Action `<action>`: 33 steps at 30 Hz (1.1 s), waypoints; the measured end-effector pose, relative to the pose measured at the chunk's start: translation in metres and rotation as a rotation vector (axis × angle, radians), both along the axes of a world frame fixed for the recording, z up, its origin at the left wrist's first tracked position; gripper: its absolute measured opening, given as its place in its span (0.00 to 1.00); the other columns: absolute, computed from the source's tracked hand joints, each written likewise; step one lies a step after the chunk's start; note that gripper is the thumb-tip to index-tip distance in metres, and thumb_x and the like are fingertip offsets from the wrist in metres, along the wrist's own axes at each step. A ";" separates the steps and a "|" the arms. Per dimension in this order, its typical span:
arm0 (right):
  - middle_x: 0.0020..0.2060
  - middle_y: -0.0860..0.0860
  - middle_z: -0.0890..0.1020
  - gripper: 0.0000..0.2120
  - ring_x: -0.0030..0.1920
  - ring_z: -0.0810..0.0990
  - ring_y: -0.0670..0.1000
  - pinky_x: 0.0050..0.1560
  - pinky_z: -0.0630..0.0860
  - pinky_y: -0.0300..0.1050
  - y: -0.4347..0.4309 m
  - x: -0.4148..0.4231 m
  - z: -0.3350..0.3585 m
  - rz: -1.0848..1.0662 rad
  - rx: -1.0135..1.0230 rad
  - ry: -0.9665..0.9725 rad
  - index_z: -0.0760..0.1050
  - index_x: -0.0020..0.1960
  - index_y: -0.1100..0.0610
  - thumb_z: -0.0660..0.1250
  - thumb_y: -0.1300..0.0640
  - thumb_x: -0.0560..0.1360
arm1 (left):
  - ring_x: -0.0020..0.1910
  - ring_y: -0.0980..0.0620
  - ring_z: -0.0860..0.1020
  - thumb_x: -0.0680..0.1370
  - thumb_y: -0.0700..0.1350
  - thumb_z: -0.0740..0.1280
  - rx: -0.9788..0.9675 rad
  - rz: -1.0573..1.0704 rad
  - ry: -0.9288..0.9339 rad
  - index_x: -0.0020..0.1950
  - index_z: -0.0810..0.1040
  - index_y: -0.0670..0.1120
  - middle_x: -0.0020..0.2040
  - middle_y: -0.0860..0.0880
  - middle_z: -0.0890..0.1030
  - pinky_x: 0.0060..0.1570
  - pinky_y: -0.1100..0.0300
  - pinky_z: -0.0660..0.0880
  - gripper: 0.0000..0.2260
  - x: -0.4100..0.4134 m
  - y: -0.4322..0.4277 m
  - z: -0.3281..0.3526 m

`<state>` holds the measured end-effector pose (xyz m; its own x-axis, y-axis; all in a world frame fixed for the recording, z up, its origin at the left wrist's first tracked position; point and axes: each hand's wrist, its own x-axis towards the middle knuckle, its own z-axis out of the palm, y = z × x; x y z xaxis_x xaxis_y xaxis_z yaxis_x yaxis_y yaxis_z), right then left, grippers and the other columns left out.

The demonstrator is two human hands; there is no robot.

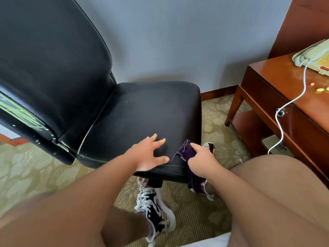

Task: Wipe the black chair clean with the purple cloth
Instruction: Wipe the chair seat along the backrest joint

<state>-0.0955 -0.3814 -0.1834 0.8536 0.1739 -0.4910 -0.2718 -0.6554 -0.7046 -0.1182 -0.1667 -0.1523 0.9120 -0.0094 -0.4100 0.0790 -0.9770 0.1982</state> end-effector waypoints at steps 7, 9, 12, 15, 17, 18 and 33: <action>0.75 0.60 0.56 0.41 0.68 0.70 0.61 0.66 0.70 0.52 0.009 -0.027 -0.005 0.134 -0.248 0.020 0.39 0.80 0.39 0.61 0.58 0.79 | 0.78 0.45 0.42 0.71 0.65 0.68 0.240 -0.177 -0.036 0.77 0.38 0.62 0.80 0.51 0.39 0.74 0.41 0.48 0.47 -0.042 0.029 -0.027; 0.75 0.59 0.58 0.40 0.68 0.70 0.60 0.66 0.70 0.53 0.012 -0.033 -0.008 0.133 -0.275 -0.017 0.40 0.81 0.43 0.62 0.55 0.80 | 0.78 0.44 0.44 0.74 0.63 0.67 0.268 -0.176 -0.073 0.78 0.39 0.62 0.80 0.50 0.41 0.74 0.41 0.48 0.44 -0.042 0.029 -0.033; 0.71 0.58 0.64 0.38 0.66 0.73 0.60 0.62 0.72 0.53 0.019 -0.040 -0.009 0.143 -0.331 -0.104 0.43 0.81 0.48 0.63 0.51 0.80 | 0.78 0.41 0.48 0.74 0.64 0.65 0.334 -0.222 -0.128 0.78 0.41 0.60 0.80 0.48 0.45 0.74 0.40 0.45 0.42 -0.038 0.030 -0.037; 0.68 0.57 0.69 0.35 0.64 0.75 0.60 0.61 0.74 0.53 0.031 -0.044 -0.006 0.158 -0.336 -0.183 0.49 0.80 0.55 0.64 0.50 0.80 | 0.78 0.40 0.50 0.74 0.66 0.64 0.358 -0.239 -0.150 0.79 0.42 0.59 0.80 0.47 0.47 0.74 0.39 0.44 0.41 -0.037 0.031 -0.040; 0.68 0.56 0.69 0.35 0.64 0.76 0.59 0.60 0.74 0.53 0.039 -0.046 -0.004 0.169 -0.342 -0.236 0.49 0.80 0.56 0.64 0.49 0.80 | 0.78 0.40 0.50 0.74 0.66 0.63 0.360 -0.241 -0.159 0.79 0.41 0.59 0.80 0.46 0.47 0.74 0.40 0.44 0.41 -0.036 0.030 -0.041; 0.68 0.56 0.69 0.35 0.64 0.76 0.58 0.58 0.74 0.51 0.044 -0.047 -0.004 0.175 -0.351 -0.269 0.49 0.80 0.56 0.63 0.49 0.81 | 0.78 0.40 0.50 0.75 0.66 0.63 0.353 -0.239 -0.169 0.79 0.41 0.59 0.80 0.46 0.48 0.74 0.41 0.45 0.41 -0.035 0.029 -0.042; 0.55 0.52 0.69 0.21 0.53 0.75 0.57 0.51 0.77 0.53 0.023 -0.026 -0.006 0.053 -0.407 -0.444 0.69 0.69 0.44 0.62 0.44 0.76 | 0.78 0.48 0.50 0.72 0.66 0.67 0.192 -0.090 -0.281 0.79 0.49 0.59 0.80 0.53 0.51 0.74 0.43 0.48 0.42 -0.025 0.007 -0.051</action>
<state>-0.1211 -0.3584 -0.1894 0.9876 0.0944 -0.1256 0.0311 -0.9010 -0.4327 -0.1430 -0.1593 -0.2032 0.9885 -0.0414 -0.1456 -0.0401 -0.9991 0.0119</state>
